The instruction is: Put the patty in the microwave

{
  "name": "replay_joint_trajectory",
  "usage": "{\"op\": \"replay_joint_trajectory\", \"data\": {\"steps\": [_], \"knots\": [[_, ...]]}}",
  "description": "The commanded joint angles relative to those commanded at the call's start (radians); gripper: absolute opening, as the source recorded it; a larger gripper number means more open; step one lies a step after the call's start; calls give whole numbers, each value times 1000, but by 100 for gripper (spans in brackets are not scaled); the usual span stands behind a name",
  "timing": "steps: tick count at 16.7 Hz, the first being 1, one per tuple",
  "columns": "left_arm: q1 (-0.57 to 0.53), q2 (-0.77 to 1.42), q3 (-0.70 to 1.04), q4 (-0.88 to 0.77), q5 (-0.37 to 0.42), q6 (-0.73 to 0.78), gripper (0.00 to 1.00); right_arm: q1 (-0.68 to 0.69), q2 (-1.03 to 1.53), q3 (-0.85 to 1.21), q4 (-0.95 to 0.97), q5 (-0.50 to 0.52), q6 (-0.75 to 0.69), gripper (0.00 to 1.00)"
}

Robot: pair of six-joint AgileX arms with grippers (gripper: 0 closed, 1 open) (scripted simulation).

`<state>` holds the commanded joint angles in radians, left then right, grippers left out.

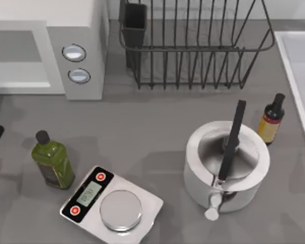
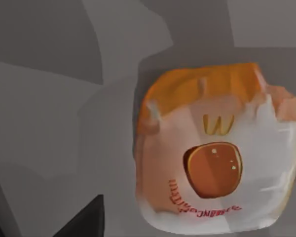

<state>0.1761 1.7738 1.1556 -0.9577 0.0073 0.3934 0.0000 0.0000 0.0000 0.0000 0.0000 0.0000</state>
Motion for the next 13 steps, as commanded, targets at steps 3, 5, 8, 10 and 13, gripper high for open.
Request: {"op": "replay_joint_trajectory", "data": {"steps": [3, 5, 8, 10, 13], "knots": [[2, 48, -50, 99, 0, 1, 100, 0, 0, 0, 0, 0, 0, 100], [3, 90, -93, 195, 0, 2, 100, 0, 0, 0, 0, 0, 0, 100], [4, 140, -141, 286, 1, 4, 100, 0, 0, 0, 0, 0, 0, 100], [4, 147, -148, 297, 1, 5, 100, 0, 0, 0, 0, 0, 0, 100], [4, 147, -148, 297, 1, 5, 92, 0, 0, 0, 0, 0, 0, 100]]}}
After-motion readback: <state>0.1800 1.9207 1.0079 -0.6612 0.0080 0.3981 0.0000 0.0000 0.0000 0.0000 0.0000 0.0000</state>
